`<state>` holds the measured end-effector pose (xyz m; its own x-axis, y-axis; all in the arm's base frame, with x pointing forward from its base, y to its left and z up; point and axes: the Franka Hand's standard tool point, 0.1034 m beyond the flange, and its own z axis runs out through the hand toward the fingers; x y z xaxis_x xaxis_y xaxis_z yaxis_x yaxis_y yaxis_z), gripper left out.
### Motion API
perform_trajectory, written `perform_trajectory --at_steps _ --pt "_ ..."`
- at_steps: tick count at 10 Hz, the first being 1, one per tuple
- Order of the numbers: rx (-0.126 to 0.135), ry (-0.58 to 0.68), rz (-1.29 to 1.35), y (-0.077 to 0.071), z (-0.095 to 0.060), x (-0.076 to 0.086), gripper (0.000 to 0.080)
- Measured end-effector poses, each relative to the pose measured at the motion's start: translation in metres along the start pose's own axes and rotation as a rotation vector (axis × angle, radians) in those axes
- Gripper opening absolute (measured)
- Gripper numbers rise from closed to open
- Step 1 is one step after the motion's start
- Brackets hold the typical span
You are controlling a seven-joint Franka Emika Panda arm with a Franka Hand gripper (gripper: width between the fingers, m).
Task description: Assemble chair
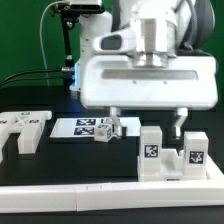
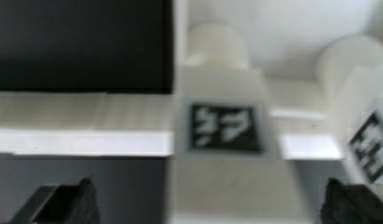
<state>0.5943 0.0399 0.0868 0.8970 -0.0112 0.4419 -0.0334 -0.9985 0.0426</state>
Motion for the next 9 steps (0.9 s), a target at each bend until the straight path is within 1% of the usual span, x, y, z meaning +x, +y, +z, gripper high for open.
perform_trajectory --at_steps 1,2,3,4,5,6,7,9 --pt "0.002 -0.033 0.019 0.007 0.0 0.002 0.0644" --pt "0.025 -0.181 0.035 0.001 0.001 -0.005 0.0648" --pt "0.037 -0.251 0.043 0.0 0.0 0.0 0.0648" --pt "0.051 -0.364 0.062 -0.002 -0.001 -0.002 0.0649" --pt "0.054 -0.424 0.084 -0.006 -0.001 -0.001 0.0649" --pt "0.055 -0.452 0.086 -0.01 0.001 -0.001 0.0649" --pt "0.052 -0.445 0.095 -0.009 0.002 0.0 0.0649" --pt "0.045 -0.446 0.126 -0.009 0.002 0.0 0.0378"
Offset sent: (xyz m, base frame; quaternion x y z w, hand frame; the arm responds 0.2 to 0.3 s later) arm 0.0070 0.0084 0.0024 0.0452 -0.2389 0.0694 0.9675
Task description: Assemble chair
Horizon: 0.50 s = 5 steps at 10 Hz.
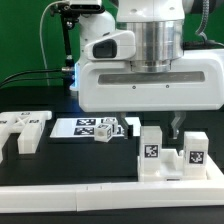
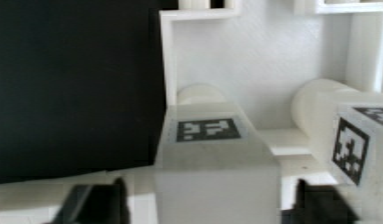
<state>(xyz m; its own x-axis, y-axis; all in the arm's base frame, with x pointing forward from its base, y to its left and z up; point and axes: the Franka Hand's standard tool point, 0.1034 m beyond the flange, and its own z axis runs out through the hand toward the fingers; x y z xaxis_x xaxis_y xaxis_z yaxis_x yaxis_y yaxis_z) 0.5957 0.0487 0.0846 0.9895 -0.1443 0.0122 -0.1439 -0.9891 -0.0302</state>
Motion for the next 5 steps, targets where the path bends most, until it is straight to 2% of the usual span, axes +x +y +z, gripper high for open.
perform_trajectory --at_steps 1,2,4,5 --pt "0.001 0.0 0.043 -0.0002 0.0001 -0.0001 0.0378" --pt "0.001 0.0 0.118 -0.0004 0.0001 -0.0001 0.0282" --pt "0.001 0.0 0.254 -0.0014 0.0002 -0.0003 0.0284" --pt "-0.001 -0.001 0.446 -0.0064 0.0006 -0.0017 0.0284"
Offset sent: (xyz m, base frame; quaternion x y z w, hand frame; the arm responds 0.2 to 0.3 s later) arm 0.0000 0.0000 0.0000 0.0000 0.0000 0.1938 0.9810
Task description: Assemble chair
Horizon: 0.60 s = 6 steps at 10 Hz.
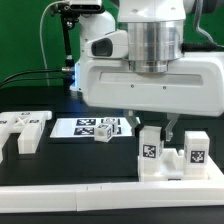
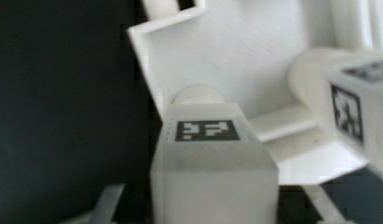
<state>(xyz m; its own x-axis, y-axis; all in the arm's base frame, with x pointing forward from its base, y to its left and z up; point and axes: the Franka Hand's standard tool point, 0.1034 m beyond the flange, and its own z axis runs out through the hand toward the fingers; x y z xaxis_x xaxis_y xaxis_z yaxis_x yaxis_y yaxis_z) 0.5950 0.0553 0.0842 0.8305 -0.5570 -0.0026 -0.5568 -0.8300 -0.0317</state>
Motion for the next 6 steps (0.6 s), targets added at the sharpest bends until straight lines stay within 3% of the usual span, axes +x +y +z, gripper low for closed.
perform_trajectory --at_steps 3,4,6 --pt "0.02 0.009 0.556 -0.0043 0.0 0.0005 0.0284" --pt "0.098 0.029 0.766 -0.0054 0.0016 0.0062 0.0284" --pt "0.111 0.029 0.763 -0.0058 0.0013 0.0072 0.029"
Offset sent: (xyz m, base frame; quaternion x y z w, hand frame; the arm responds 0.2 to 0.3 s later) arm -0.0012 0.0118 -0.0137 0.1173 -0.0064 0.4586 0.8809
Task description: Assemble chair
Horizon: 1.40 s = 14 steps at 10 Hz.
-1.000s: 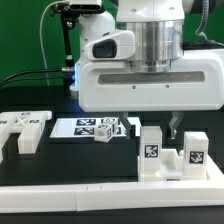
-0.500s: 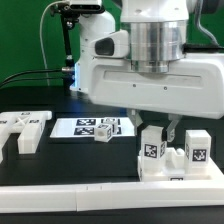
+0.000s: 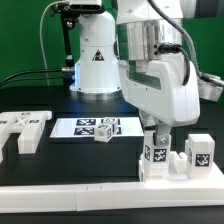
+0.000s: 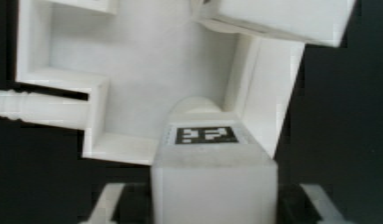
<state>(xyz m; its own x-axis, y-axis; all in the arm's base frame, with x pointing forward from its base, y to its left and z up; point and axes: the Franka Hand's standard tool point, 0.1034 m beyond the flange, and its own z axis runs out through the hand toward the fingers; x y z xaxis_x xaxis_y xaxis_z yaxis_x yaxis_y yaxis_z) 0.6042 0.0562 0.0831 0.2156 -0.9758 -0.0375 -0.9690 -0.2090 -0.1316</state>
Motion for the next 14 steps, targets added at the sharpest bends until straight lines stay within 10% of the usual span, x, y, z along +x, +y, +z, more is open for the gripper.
perform_trajectory --at_steps 1,4,10,14 --pt "-0.002 0.0 -0.082 0.0 0.0 0.0 0.029" --pt "-0.01 -0.011 -0.614 0.002 -0.002 0.006 0.0632" --pt "-0.069 0.004 -1.304 0.005 0.005 -0.004 0.0649" --pt "-0.067 0.006 -1.212 0.006 0.006 -0.002 0.0282"
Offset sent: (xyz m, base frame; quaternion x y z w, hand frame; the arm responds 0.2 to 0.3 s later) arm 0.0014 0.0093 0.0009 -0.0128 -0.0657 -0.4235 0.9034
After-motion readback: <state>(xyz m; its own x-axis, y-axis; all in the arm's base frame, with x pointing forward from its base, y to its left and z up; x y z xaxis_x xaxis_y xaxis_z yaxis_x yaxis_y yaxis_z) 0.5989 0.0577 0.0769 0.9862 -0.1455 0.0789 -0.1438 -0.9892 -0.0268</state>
